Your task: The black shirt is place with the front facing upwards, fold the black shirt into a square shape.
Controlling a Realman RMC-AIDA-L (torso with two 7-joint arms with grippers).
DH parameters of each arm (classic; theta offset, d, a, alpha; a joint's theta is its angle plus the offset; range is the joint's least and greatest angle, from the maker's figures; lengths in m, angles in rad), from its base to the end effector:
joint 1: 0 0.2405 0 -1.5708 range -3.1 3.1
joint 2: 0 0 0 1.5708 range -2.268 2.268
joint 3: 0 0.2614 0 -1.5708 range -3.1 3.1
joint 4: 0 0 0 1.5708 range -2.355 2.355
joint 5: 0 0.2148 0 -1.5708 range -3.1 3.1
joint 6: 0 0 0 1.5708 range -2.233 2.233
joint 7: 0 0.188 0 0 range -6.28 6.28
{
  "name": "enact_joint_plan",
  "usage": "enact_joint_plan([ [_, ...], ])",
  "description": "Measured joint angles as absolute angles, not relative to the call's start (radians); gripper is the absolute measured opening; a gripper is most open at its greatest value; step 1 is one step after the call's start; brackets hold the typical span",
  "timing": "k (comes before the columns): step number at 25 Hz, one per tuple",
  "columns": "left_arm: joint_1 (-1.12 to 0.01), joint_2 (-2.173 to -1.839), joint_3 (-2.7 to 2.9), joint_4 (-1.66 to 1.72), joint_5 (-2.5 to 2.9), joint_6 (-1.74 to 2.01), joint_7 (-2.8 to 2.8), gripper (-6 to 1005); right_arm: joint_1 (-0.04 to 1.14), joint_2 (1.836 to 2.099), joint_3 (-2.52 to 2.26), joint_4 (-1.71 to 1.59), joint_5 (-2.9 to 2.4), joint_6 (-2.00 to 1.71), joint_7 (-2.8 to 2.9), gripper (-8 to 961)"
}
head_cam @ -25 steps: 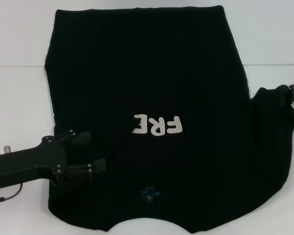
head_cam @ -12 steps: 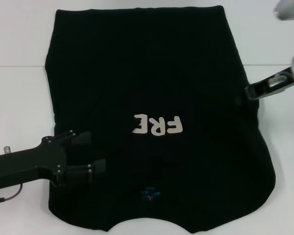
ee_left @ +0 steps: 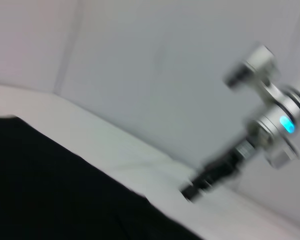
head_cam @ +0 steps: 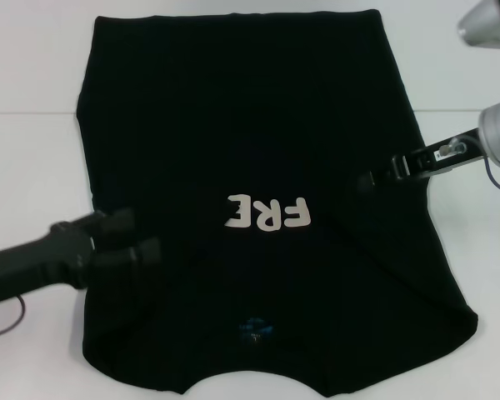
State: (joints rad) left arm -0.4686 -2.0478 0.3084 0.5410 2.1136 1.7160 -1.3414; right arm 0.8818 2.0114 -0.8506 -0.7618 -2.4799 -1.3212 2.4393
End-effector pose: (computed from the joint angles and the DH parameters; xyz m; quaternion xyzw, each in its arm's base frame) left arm -0.2891 0.3213 -0.0070 -0.8817 -0.2929 -0.3319 0.1635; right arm 0.2056 0.4560 -0.0245 -0.8626 0.4724 0.0201 0.1800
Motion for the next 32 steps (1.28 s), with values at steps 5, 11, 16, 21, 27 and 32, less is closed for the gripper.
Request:
enact_joint_plan([
  [5,-0.46,-2.032,0.207,0.518,2.114,1.714,-1.479,946,0.757,1.984,-0.734,-0.71,-2.143,-1.377,2.184,307],
  [11,-0.455,-1.964,0.232,0.523,2.16,1.72,-1.77,946,0.623,1.96,-0.686,-0.593,-1.928,-1.496,1.738,552],
  [16,-0.464,-1.932,0.246,0.621,2.304,1.699,-2.009,946,0.564,2.013,-0.7,-0.588,-1.944,-1.545,1.428,740],
  [21,-0.481,-1.926,0.318,0.711,2.421,1.679,-2.168,947,0.541,2.078,-0.703,-0.588,-1.996,-1.509,1.24,837],
  [27,-0.526,-1.937,0.463,0.775,2.49,1.669,-2.274,947,0.551,2.089,-0.708,-0.53,-2.006,-1.438,1.172,914],
  [32,-0.569,-1.958,0.544,0.825,2.554,1.648,-2.395,946,0.553,2.089,-0.7,-0.528,-1.995,-1.426,1.171,914],
])
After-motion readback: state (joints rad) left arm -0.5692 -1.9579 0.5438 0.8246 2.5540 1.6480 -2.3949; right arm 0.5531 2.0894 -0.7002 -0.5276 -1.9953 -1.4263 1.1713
